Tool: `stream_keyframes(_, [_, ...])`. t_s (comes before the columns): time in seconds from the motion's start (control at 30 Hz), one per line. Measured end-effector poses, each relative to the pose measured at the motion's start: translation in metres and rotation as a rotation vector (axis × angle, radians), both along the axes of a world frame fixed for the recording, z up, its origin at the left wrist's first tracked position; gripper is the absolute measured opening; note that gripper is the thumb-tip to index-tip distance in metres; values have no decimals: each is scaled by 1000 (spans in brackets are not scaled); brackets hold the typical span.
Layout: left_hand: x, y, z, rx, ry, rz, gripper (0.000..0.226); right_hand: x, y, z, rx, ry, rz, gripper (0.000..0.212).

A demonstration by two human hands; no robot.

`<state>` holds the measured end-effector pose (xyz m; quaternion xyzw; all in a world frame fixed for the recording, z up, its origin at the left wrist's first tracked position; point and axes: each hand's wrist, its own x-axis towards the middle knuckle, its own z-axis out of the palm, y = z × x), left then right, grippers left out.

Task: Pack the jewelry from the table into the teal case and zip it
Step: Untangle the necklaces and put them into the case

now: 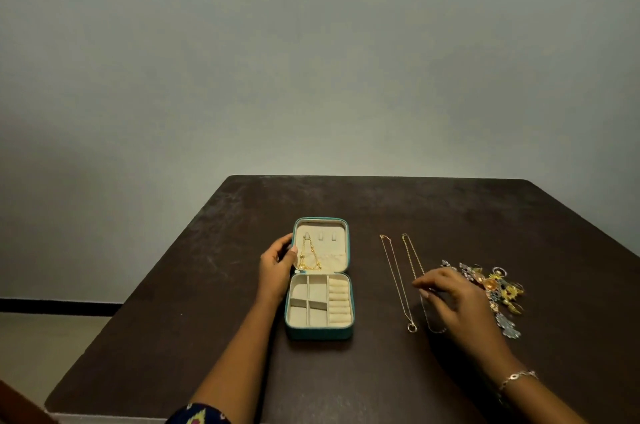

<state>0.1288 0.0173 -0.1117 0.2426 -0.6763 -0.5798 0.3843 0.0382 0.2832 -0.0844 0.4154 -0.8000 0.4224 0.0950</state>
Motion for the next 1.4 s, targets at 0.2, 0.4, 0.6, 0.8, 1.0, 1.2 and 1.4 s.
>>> stream_keyframes(0.2, [1, 1, -3, 15, -16, 36, 32, 16, 19, -30, 132, 37, -34, 13])
stream_keyframes(0.4, [2, 3, -4, 135, -24, 40, 34, 19, 18, -34, 179, 93, -59, 13])
stream_keyframes(0.6, [-4, 5, 33, -141, -140, 172, 36, 19, 18, -36, 242, 190, -48, 18])
stream_keyframes(0.8, [-48, 33, 78, -504, -219, -16, 26, 19, 18, -43, 301, 214, -38, 21])
stream_keyframes(1.0, [-97, 56, 67, -642, -478, -177, 19, 17, 17, -47, 308, 226, -60, 9])
stream_keyframes(1.2, [-134, 64, 46, -646, -619, -231, 16, 15, 17, -50, 275, 284, -93, 8])
stream_keyframes(1.4, [-156, 59, 34, -725, -757, -237, 18, 15, 15, -53, 275, 311, -111, 21])
